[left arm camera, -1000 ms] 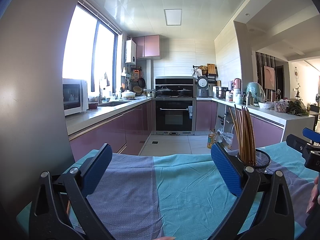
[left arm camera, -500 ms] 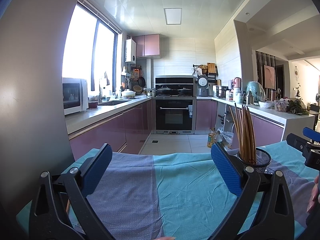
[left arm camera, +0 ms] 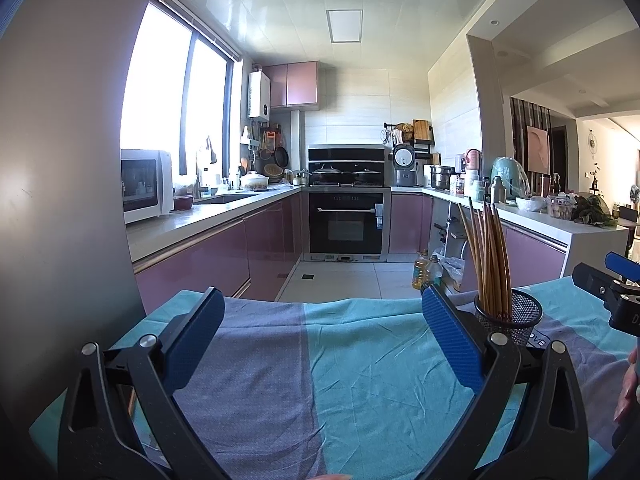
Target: Organize utensils
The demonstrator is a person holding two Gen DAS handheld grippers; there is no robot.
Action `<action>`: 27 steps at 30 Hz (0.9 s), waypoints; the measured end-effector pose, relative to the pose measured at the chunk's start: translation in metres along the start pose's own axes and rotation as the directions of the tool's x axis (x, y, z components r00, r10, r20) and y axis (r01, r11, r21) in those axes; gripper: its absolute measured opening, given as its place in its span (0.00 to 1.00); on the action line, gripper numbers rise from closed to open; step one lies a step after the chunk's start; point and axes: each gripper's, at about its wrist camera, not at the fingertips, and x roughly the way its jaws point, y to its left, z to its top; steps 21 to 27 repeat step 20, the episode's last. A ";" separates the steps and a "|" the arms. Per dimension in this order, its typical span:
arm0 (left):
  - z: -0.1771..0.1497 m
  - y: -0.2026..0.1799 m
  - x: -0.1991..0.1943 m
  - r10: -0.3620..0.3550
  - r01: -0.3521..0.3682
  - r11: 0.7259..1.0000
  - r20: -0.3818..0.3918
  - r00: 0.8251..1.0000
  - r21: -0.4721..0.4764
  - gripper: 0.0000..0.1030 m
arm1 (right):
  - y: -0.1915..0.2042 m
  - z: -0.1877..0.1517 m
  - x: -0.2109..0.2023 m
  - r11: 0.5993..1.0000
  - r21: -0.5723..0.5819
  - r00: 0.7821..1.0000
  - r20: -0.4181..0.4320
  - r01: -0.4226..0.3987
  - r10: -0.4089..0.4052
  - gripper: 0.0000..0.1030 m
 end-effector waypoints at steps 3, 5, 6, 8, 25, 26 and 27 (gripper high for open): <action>-0.001 0.000 0.003 0.001 -0.001 1.000 -0.009 1.000 -0.002 0.94 | -0.002 0.000 0.001 1.000 0.003 1.000 -0.005 0.003 -0.003 0.94; -0.002 0.000 0.005 -0.002 0.002 1.000 -0.017 1.000 -0.004 0.95 | -0.002 -0.001 0.002 1.000 0.001 1.000 -0.009 0.006 -0.006 0.94; -0.003 0.000 0.006 -0.005 0.005 1.000 -0.022 1.000 -0.004 0.95 | -0.003 -0.001 0.002 1.000 0.001 1.000 -0.010 0.009 -0.009 0.94; -0.004 0.000 0.009 -0.003 0.003 1.000 -0.032 0.999 0.001 0.95 | -0.006 -0.001 0.004 1.000 0.007 1.000 -0.019 0.009 -0.009 0.94; -0.023 0.008 0.058 0.028 -0.031 1.000 -0.265 0.964 -0.005 0.95 | -0.071 -0.035 0.068 0.987 -0.014 0.909 -0.388 0.158 -0.151 0.94; -0.023 0.008 0.058 0.028 -0.031 1.000 -0.265 0.964 -0.005 0.95 | -0.071 -0.035 0.068 0.987 -0.014 0.909 -0.388 0.158 -0.151 0.94; -0.023 0.008 0.058 0.028 -0.031 1.000 -0.265 0.964 -0.005 0.95 | -0.071 -0.035 0.068 0.987 -0.014 0.909 -0.388 0.158 -0.151 0.94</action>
